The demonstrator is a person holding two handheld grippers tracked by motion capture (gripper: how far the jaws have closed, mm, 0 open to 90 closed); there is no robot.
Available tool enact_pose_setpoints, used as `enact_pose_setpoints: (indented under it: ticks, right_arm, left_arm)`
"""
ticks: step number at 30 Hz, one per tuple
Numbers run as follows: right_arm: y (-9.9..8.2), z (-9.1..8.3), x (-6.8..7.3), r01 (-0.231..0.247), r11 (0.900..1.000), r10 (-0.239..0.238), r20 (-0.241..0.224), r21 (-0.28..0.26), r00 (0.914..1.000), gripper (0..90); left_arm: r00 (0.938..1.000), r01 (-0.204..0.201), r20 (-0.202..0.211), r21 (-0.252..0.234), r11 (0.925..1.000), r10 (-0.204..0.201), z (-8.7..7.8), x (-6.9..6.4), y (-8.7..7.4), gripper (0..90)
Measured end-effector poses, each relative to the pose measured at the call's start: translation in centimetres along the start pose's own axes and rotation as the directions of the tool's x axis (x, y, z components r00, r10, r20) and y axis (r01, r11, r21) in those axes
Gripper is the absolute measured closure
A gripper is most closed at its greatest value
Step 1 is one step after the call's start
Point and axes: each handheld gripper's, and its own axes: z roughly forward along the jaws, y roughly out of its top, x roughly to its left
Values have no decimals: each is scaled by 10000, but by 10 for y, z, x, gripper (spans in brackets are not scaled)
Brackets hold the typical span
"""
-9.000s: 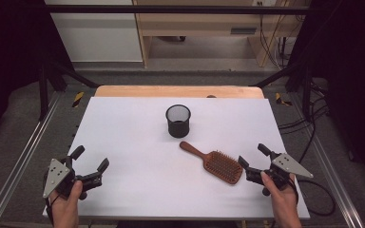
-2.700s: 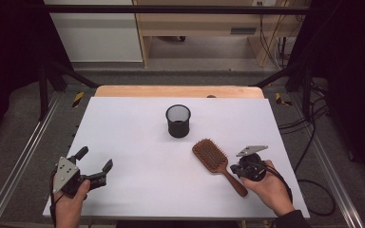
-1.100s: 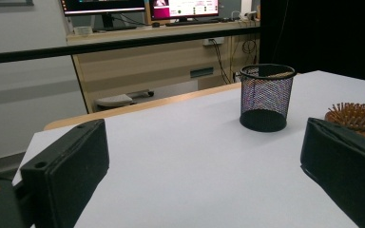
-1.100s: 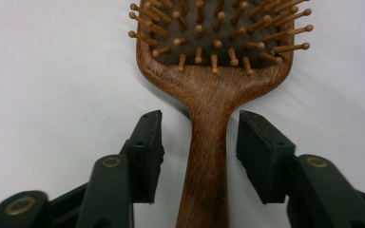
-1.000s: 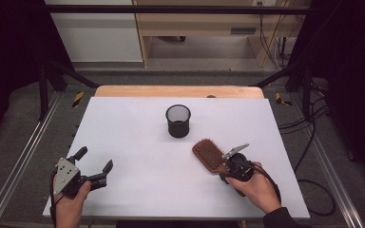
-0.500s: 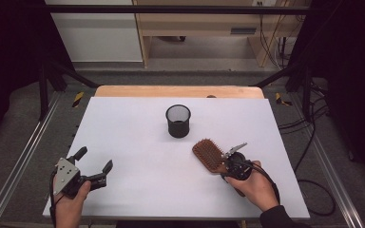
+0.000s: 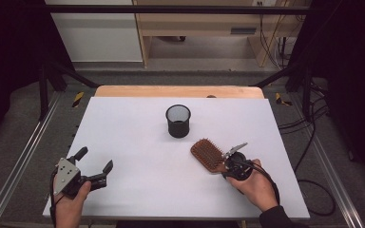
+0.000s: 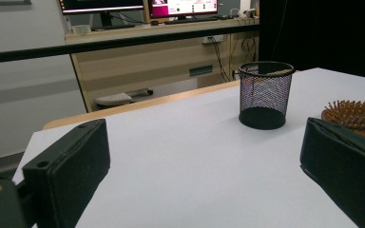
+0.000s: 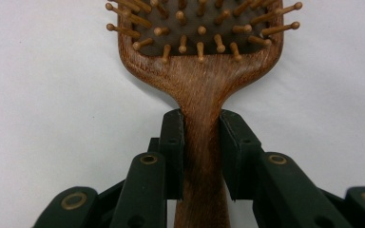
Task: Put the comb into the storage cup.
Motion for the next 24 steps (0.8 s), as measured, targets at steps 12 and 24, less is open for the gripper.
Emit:
enact_pose_setpoints:
  ticks: [12, 24]
  right_arm:
    - [-5, -3, 3, 160, 9978, -147, 205, -638, 9997, 728]
    - [-7, -27, 0, -72, 9683, 159, 330, -2498, 9993, 728]
  left_arm:
    - [10000, 1, 37, -11, 10000, 0, 0, -1, 1, 29]
    - [9974, 402, 603, -64, 9992, -398, -3, -17, 10, 35]
